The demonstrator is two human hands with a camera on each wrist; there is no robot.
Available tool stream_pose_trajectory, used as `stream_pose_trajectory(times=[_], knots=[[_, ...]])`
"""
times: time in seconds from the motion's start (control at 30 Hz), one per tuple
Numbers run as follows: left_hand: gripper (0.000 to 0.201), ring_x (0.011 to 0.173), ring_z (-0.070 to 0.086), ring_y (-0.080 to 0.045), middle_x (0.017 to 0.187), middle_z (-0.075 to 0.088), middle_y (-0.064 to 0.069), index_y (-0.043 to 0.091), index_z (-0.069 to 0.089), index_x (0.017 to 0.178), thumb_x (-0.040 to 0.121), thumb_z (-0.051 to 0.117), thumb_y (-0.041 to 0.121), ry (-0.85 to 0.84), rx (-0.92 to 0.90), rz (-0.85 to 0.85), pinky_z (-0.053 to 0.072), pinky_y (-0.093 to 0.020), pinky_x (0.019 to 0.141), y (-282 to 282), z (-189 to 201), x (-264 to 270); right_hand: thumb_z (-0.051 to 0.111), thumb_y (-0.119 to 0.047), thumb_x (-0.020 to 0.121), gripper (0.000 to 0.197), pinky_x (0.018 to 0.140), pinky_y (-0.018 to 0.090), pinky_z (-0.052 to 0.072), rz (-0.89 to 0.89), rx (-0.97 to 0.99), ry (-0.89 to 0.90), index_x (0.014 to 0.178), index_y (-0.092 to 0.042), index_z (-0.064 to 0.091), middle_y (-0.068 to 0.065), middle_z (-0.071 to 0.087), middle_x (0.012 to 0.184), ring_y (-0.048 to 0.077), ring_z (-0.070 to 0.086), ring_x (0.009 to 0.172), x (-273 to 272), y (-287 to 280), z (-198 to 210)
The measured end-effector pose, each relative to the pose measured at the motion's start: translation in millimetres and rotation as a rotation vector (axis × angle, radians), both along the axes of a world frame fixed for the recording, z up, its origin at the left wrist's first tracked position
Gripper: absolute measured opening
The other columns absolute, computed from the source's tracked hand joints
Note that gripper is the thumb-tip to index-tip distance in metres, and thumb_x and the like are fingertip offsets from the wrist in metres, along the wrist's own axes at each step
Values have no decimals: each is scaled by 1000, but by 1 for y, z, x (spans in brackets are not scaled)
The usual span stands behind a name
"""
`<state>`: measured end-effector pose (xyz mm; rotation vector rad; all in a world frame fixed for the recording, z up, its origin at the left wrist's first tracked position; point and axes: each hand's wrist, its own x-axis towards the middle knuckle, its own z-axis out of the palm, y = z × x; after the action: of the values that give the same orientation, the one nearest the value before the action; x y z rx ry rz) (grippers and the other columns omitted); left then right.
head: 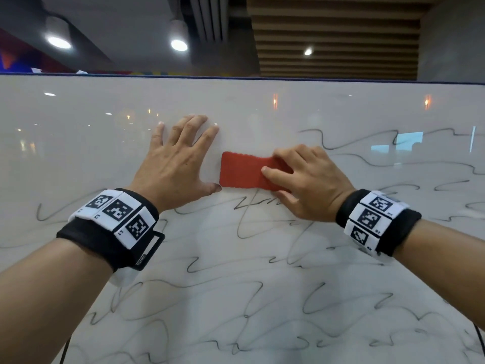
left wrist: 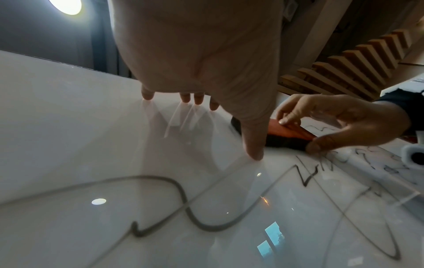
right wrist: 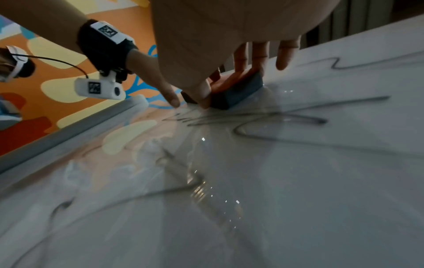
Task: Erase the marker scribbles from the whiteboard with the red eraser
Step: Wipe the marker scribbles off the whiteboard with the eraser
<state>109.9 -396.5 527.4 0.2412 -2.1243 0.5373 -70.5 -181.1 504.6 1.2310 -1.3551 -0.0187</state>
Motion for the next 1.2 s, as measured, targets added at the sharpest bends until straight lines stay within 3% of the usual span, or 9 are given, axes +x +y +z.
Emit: stream_pose_trajectory(times=[0.17, 0.37, 0.53, 0.67, 0.73, 0.87, 1.03, 1.13, 1.2], knots=[[110, 147, 8, -21, 158, 15, -2, 23, 21, 154, 67, 75, 62, 9, -2, -17, 12, -59, 119, 6, -1, -6, 66, -28, 79, 44, 77, 44, 40, 38, -160, -88, 120, -16, 60, 17, 57, 121, 37, 51, 97, -3, 3, 21], [111, 148, 7, -21, 159, 15, -2, 25, 17, 154, 67, 77, 60, -1, 9, -26, 12, -59, 119, 12, 1, -9, 68, -24, 80, 42, 79, 47, 47, 47, 32, 31, 122, -17, 63, 16, 57, 124, 36, 53, 102, -9, 7, 13], [121, 147, 10, -22, 158, 14, 0, 27, 5, 156, 66, 81, 56, -16, 9, -36, 13, -57, 119, 21, 3, -13, 68, -24, 81, 42, 76, 46, 45, 78, -150, -78, 121, -16, 62, 18, 56, 124, 37, 50, 101, -10, 11, 29], [129, 146, 10, -21, 159, 11, 1, 28, -4, 156, 65, 84, 51, -10, 54, -44, 12, -56, 120, 26, 2, -15, 70, -26, 79, 42, 77, 46, 46, 97, -41, -48, 121, -17, 63, 17, 57, 122, 37, 53, 101, -15, 10, 4], [129, 147, 8, -20, 159, 9, 2, 29, -6, 156, 66, 84, 50, -14, 67, -37, 11, -55, 121, 28, 1, -15, 70, -30, 78, 45, 79, 45, 43, 55, 4, -9, 122, -20, 62, 15, 57, 123, 36, 53, 102, -18, 20, 11], [129, 148, 8, -21, 159, 8, 2, 32, -7, 156, 66, 83, 52, -31, 92, -38, 10, -55, 121, 34, -1, -17, 74, -28, 78, 47, 78, 47, 45, 91, -132, -117, 122, -19, 62, 16, 57, 122, 37, 52, 99, -20, 31, 33], [108, 144, 26, -28, 158, 23, -3, 26, 13, 156, 72, 67, 66, 9, -30, -97, 22, -56, 117, 57, -2, -30, 78, -20, 75, 50, 81, 51, 49, 136, -63, -153, 121, -14, 61, 14, 58, 126, 37, 53, 105, -20, 24, 26], [79, 128, 45, -31, 143, 45, -5, 20, 36, 148, 82, 65, 53, 41, -165, -157, 36, -53, 106, 67, -1, -43, 82, -27, 74, 63, 93, 48, 47, 151, -58, -217, 129, -13, 56, 10, 56, 133, 34, 51, 113, -14, 28, 28], [63, 116, 52, -31, 131, 53, -6, 18, 48, 140, 86, 65, 43, 77, -229, -204, 42, -49, 96, 67, -1, -47, 80, -44, 71, 80, 106, 47, 39, 118, -91, -275, 138, -14, 48, 10, 49, 142, 32, 46, 125, -14, 43, 34]])
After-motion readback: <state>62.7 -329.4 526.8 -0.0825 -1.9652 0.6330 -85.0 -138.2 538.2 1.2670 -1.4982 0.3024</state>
